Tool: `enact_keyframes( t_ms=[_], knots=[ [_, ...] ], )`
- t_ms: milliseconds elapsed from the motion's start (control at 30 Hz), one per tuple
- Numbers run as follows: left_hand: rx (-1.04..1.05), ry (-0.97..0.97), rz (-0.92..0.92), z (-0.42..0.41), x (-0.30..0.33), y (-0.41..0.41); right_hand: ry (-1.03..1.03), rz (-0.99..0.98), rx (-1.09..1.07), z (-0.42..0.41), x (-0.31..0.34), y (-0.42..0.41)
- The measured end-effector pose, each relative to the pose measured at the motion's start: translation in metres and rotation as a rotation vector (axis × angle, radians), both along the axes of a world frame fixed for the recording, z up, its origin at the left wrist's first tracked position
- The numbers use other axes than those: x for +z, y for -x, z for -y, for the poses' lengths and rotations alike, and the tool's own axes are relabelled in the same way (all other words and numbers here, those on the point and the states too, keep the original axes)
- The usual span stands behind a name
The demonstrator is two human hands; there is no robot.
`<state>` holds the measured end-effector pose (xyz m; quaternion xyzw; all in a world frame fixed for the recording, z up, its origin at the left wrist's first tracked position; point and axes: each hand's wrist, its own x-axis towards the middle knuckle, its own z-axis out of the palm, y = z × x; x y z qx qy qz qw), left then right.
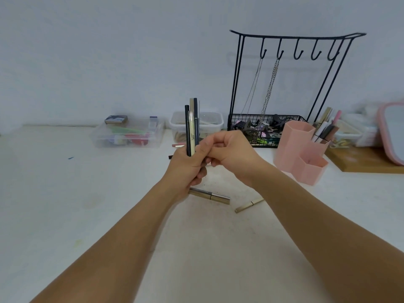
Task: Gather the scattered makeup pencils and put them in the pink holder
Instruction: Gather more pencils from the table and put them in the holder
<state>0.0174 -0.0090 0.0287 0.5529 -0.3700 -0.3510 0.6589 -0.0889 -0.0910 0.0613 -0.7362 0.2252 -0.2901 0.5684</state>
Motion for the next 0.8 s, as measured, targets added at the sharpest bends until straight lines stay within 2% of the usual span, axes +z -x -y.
enact_keyframes(
  t_ms=[133, 233, 267, 367, 400, 533, 800],
  knots=[
    [0.015, -0.008, -0.039, -0.002, 0.002, 0.000, 0.034, 0.024, -0.002, -0.005, -0.006, -0.002],
    [0.081, 0.001, -0.067, -0.003, 0.003, -0.009, 0.032, -0.036, 0.054, 0.000, 0.000, 0.001],
    [0.127, 0.001, -0.095, -0.003, 0.004, -0.013, 0.097, -0.120, 0.057, 0.003, 0.003, 0.004],
    [0.297, -0.027, -0.125, -0.002, 0.004, -0.026, 0.433, -0.548, 0.127, 0.007, 0.007, 0.010],
    [0.333, -0.036, -0.116, -0.002, 0.003, -0.029, 0.479, -0.653, 0.167, 0.005, 0.006, 0.010],
    [0.381, -0.055, -0.100, -0.001, -0.001, -0.032, 0.490, -0.825, 0.212, -0.005, 0.001, 0.005],
    [0.424, -0.052, -0.048, -0.001, -0.003, -0.035, 0.416, -0.906, 0.218, -0.010, -0.001, 0.004]
  ],
)
